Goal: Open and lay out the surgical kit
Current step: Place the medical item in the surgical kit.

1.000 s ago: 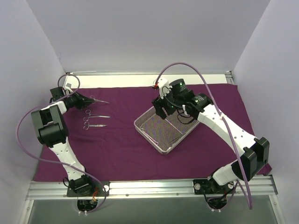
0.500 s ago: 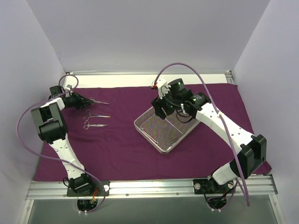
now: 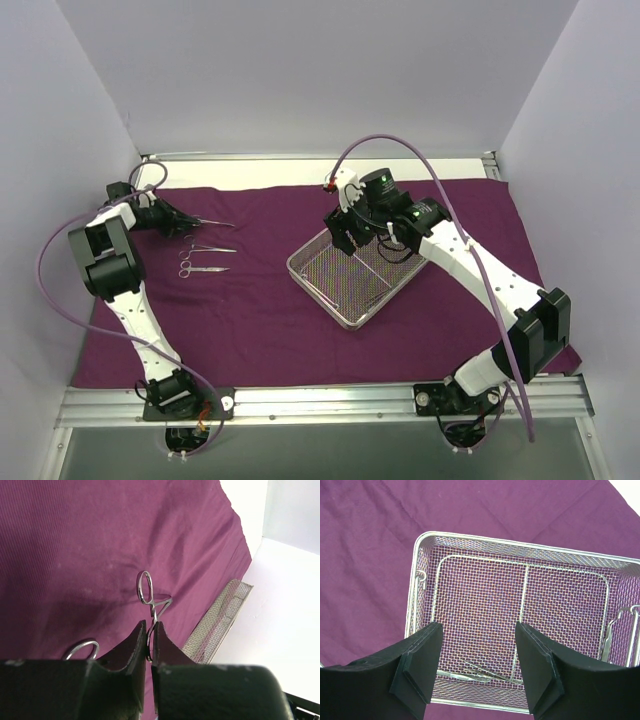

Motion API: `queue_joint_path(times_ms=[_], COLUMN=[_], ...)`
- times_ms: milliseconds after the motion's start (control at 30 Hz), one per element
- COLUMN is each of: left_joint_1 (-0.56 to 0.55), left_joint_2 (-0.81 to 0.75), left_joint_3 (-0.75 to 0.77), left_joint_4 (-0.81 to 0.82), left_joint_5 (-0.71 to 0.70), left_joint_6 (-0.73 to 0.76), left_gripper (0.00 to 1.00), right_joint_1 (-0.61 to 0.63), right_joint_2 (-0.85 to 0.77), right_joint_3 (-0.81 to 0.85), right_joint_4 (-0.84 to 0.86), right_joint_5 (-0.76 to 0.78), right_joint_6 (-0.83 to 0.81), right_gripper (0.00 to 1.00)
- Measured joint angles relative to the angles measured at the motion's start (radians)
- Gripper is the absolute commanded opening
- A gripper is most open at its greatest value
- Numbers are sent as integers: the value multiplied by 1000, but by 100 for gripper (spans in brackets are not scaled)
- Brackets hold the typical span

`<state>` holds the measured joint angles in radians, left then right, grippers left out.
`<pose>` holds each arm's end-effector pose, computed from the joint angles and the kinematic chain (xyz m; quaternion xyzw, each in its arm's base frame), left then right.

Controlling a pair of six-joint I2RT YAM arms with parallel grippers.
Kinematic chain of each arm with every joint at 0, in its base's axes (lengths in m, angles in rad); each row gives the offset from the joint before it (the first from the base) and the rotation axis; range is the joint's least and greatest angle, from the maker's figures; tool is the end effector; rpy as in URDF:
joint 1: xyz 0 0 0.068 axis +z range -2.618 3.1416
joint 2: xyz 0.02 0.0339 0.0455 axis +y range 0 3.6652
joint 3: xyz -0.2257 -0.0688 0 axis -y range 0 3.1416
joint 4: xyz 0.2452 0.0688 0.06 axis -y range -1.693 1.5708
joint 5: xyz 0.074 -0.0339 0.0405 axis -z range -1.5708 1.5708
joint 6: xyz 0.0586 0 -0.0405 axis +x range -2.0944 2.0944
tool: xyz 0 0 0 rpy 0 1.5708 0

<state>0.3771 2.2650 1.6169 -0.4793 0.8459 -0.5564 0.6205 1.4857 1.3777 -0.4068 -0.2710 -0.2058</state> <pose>0.4294 0.1229 0.0848 -0.3197 0.8350 -0.4168 0.1639 0.2875 0.2248 0.3074 -0.4060 0.7566 0.2170 0.4645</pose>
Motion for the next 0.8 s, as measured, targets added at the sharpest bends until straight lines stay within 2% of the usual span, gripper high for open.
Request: queue_joint_path(times_ms=[167,200,233,367,533,567,667,800], left_joint_1=[0,0,0,1,4,4,3,2], left_joint_2=[29,32,36,61,66,66,56,37], left_joint_3=[46,52,62,87,114,118,141,147], left_joint_4=[-47,-57,-71,-121,-158,-164,-173,-179], left_joint_5=[-1,-2,-7,-79,-82,-83,-40,-95], left_joint_6=[24,31,43,95,112,115,106,122], left_gripper=[14,17,26,38,50,94,94,94], right_joint_1=[0,0,0,0,0,0,0,0], right_joint_2=[0,0,0,1,2,2,5,19], right_joint_3=[0,0,0,0,0,0,0,0], right_joint_4=[0,0,0,0,0,0,0,0], right_joint_5=[0,0,0,0,0,0,-1,-5], right_joint_6=[0,0,0,1,1,1,1,4], right_gripper=[59,59,59,59,59,59,59,59])
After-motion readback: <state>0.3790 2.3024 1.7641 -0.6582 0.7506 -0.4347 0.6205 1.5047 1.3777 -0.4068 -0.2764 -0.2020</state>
